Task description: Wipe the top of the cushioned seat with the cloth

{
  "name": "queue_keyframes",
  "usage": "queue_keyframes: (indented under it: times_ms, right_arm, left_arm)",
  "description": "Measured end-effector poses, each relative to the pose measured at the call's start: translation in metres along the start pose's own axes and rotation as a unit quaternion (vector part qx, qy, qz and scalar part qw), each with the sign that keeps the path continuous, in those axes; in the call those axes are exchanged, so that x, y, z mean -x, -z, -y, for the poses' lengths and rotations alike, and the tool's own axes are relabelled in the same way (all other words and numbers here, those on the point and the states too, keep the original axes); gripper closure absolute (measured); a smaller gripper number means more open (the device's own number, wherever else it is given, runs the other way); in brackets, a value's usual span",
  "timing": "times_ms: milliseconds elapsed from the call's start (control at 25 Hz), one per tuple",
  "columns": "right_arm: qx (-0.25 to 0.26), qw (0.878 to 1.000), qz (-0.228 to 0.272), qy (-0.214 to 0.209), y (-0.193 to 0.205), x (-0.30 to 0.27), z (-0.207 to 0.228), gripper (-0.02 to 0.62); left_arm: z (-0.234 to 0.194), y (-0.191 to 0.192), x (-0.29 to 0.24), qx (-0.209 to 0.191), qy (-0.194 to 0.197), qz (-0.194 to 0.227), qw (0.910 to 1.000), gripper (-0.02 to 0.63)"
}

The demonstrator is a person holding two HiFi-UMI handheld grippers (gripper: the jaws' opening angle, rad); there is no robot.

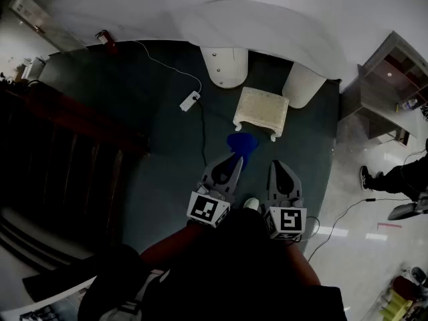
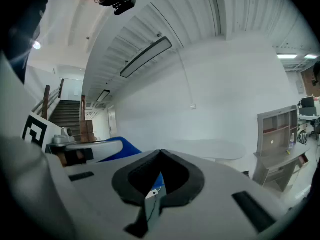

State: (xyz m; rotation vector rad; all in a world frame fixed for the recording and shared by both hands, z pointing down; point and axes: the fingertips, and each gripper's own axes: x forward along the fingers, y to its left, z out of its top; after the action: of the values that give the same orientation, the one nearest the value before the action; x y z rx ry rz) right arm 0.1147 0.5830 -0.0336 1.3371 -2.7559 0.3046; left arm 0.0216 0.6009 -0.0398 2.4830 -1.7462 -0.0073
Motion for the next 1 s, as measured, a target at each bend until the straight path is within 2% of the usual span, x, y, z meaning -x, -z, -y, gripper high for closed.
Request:
queue_keyframes:
  times_ms: [240, 400, 560, 760, 1000]
  right_arm:
    - [-0.045, 0.999, -0.004, -0.002, 0.007, 0.011, 0.033, 0.560]
    - [-0.074, 0.997, -0.013, 0.009, 0.021, 0.008, 0.048, 0.558]
    - [-0.082, 0.996, -0.015, 0.027, 0.019, -0.005, 0.063, 0.558]
    - [-0.076, 0.995, -0.032, 0.052, 0.023, -0.043, 0.080, 0.558]
    - [-0.064, 0.995, -0.055, 0.061, 0.022, -0.122, 0.082, 0.558]
  left_arm:
    - [0.016, 0.013, -0.013, -0.004, -0.013, -0.003, 0.9999, 0.571]
    - [0.003, 0.018, -0.013, -0.005, -0.035, -0.013, 0.9993, 0.571]
    - [-0.019, 0.021, -0.021, -0.001, -0.047, -0.020, 0.9987, 0.571]
    - [-0.048, 0.026, -0.053, 0.010, -0.033, -0.026, 0.9991, 0.571]
    - [-0.128, 0.035, -0.105, 0.027, -0.027, -0.038, 0.9985, 0.571]
